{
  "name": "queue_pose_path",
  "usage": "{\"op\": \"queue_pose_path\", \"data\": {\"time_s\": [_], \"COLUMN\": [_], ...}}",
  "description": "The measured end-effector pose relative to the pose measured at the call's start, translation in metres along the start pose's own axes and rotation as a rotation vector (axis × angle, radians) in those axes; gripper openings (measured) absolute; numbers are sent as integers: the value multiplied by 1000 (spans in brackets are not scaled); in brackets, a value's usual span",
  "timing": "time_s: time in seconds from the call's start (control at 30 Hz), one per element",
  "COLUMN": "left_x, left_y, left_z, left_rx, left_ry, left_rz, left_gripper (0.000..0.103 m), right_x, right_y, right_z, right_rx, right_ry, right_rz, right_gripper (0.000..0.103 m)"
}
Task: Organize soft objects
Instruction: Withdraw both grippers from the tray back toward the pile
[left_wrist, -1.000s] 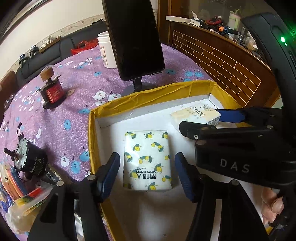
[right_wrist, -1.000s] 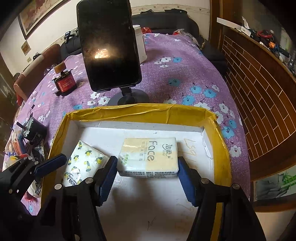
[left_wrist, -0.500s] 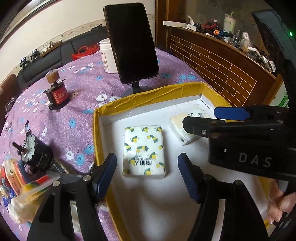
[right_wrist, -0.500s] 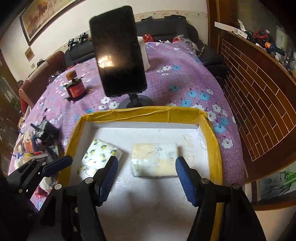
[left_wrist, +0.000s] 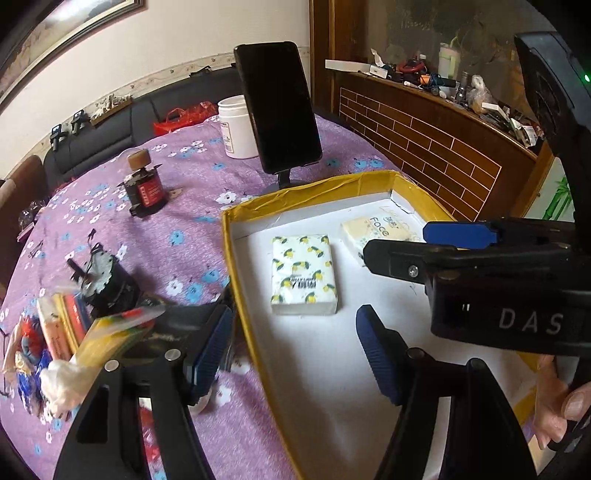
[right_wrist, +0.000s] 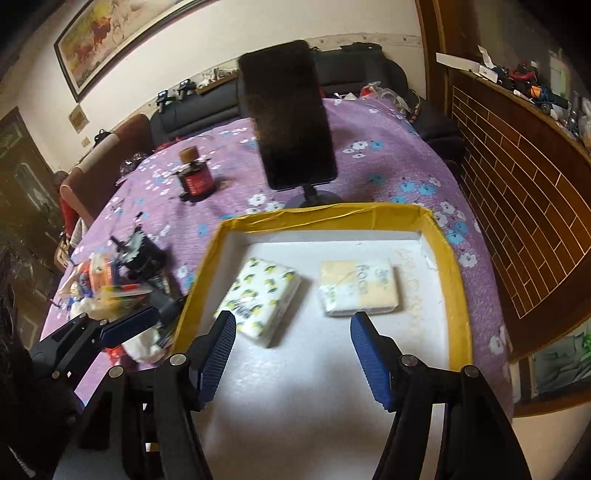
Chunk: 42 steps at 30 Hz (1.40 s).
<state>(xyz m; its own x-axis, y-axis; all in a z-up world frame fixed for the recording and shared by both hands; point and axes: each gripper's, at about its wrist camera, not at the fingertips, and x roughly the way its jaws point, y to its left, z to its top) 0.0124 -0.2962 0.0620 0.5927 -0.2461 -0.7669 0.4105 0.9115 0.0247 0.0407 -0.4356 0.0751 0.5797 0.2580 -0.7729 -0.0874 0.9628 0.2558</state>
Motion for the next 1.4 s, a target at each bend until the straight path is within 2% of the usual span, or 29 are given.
{"op": "queue_pose_path", "data": {"time_s": [0.6,0.8,1.23,1.4], "left_x": [-49,-62,-67,-69], "left_y": [53,74,145,181], "left_z": [-55,-78,-119,-139], "left_rx": [-58,-87,-232,-303], "left_ry": [-53,-76,-65,-60], "left_rz": [20,47,88,117], "left_gripper": [69,74,74,74], "right_x": [8,17,47,56], "right_y": [73,102,161,180], "right_z": [-31,-40,-54,-59], "right_rx": [-50,-76,-142,-197], "right_ry": [31,50,107,117], "right_rz": [97,127,150,120], "right_gripper": [69,69,69,69]}}
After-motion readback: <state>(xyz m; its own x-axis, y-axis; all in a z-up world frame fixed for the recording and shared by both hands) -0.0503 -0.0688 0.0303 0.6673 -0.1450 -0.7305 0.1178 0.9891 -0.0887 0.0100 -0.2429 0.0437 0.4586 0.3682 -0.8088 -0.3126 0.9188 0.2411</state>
